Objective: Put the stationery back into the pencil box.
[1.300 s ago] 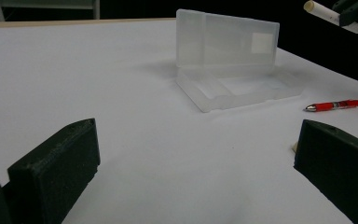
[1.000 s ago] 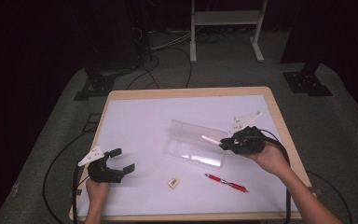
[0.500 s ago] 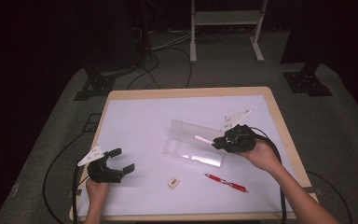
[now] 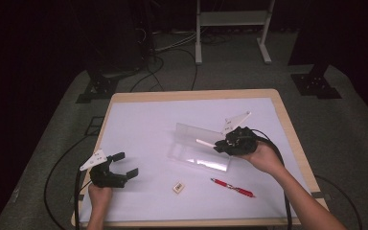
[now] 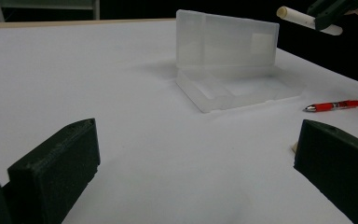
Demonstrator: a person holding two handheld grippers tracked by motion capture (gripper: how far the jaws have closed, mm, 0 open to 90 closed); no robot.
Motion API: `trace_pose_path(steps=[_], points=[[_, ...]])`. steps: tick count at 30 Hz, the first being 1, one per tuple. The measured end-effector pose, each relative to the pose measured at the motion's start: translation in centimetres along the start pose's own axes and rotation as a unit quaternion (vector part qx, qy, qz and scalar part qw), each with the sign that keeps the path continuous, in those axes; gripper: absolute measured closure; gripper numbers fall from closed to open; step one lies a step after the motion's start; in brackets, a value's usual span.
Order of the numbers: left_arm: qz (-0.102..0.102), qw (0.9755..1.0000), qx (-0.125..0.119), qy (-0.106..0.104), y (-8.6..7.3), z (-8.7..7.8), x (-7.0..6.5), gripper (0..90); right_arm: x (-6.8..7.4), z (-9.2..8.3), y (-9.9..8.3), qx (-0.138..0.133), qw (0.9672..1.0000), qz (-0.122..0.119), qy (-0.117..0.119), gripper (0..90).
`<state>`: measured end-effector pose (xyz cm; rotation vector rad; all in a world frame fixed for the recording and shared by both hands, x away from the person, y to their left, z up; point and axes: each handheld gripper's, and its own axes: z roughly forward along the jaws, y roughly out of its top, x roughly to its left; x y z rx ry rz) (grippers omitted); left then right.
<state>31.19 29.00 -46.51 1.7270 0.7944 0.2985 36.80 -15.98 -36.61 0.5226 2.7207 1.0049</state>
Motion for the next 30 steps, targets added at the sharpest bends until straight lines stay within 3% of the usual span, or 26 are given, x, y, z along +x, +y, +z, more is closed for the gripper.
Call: trace_pose_path(steps=[30], points=[[0.001, 1.0000, -0.001, -0.001, 0.0, 0.0, 0.0, 0.0, -0.7, 2.7, 0.3, 0.012, 0.9997, 0.011, 0.019, 78.3]])
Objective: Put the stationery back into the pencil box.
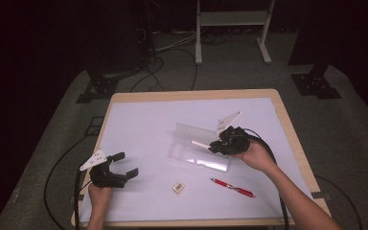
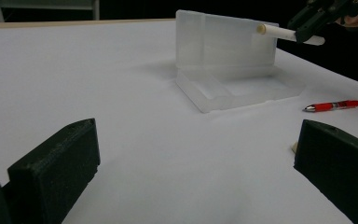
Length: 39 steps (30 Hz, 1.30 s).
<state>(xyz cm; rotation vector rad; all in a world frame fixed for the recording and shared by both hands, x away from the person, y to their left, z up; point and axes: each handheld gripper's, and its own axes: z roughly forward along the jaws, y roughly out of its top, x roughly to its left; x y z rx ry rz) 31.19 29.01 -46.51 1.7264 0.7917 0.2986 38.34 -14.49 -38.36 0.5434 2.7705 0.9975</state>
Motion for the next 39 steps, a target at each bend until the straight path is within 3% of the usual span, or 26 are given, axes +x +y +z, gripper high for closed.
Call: trace_pose_path(steps=[25, 39], points=[[-0.001, 1.0000, -0.001, -0.001, 0.0, 0.0, 0.0, 0.0, -0.8, 2.4, 0.0, 0.020, 0.9997, 0.004, 0.014, 78.2], [0.000, 1.0000, -0.001, -0.001, 0.0, 0.0, 0.0, 0.0, -0.8, 4.3, 0.3, 0.039, 0.9990, -0.008, 0.020, 78.2]])
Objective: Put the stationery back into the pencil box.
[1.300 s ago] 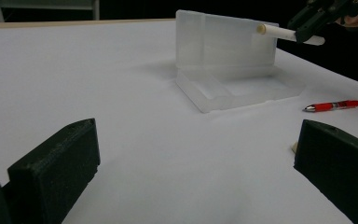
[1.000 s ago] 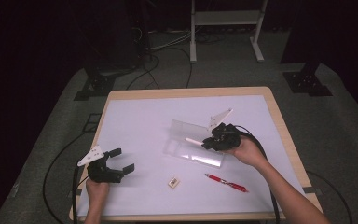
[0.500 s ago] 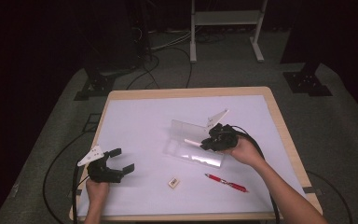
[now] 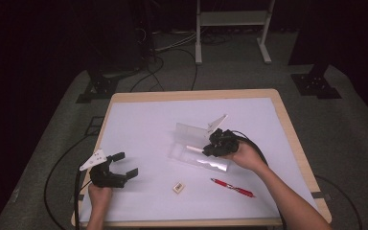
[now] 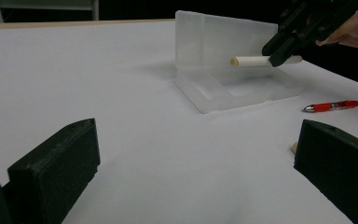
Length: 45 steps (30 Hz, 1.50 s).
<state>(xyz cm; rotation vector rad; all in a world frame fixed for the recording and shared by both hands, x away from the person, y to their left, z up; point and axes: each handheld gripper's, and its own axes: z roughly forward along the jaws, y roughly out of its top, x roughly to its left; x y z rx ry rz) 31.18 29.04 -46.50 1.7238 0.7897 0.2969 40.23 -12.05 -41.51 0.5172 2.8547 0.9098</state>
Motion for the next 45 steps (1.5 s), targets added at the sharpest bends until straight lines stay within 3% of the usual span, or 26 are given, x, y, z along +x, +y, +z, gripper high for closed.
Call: trace_pose_path(steps=[22, 45], points=[[0.001, 1.0000, 0.001, 0.001, 0.0, 0.0, 0.0, 0.0, -0.7, 2.0, -1.0, 0.014, 0.9994, 0.030, 0.009, 78.2], [0.000, 1.0000, 0.001, 0.000, 0.0, 0.0, 0.0, 0.0, -1.0, 2.9, -1.2, 0.024, 0.9988, 0.038, 0.017, 77.9]])
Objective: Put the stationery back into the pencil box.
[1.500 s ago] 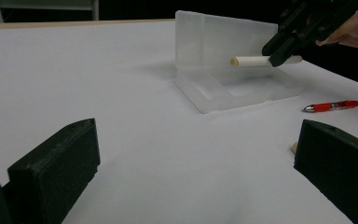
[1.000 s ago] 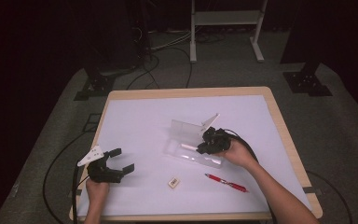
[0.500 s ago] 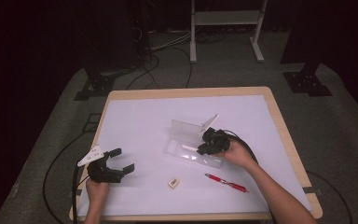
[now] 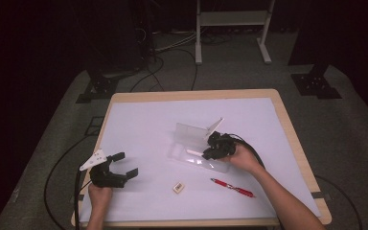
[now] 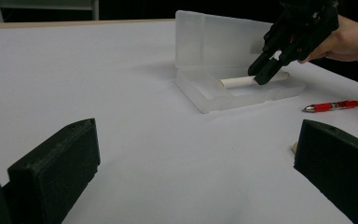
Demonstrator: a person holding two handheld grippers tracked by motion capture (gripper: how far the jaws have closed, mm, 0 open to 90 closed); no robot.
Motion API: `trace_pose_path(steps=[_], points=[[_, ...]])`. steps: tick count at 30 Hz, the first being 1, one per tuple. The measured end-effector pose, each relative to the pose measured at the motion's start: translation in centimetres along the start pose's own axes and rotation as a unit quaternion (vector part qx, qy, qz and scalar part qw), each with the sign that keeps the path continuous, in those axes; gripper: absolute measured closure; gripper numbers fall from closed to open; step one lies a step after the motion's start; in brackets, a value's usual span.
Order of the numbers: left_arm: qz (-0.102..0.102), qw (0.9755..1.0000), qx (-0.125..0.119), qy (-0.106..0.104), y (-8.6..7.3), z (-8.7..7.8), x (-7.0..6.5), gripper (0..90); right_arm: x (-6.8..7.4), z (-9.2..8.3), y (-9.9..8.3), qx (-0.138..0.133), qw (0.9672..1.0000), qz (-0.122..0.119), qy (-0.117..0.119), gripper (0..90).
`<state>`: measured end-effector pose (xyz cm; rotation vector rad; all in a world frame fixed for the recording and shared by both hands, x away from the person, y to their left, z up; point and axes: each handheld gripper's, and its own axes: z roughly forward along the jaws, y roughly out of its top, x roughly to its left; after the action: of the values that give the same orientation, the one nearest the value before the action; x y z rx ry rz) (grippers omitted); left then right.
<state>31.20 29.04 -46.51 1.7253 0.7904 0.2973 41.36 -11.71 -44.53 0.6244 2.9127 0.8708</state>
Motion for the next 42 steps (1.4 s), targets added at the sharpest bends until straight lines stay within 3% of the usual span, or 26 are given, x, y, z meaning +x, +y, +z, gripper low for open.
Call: trace_pose_path(steps=[23, 42], points=[[0.000, 1.0000, 0.000, 0.000, 0.0, 0.0, 0.0, 0.0, 0.3, -0.6, -0.3, -0.013, 0.9999, -0.004, 0.005, 74.9], [0.002, 1.0000, 0.003, 0.001, 0.0, 0.0, -0.1, 0.0, 1.9, -4.5, -2.7, -0.047, 0.9989, 0.000, -0.002, 69.6]])
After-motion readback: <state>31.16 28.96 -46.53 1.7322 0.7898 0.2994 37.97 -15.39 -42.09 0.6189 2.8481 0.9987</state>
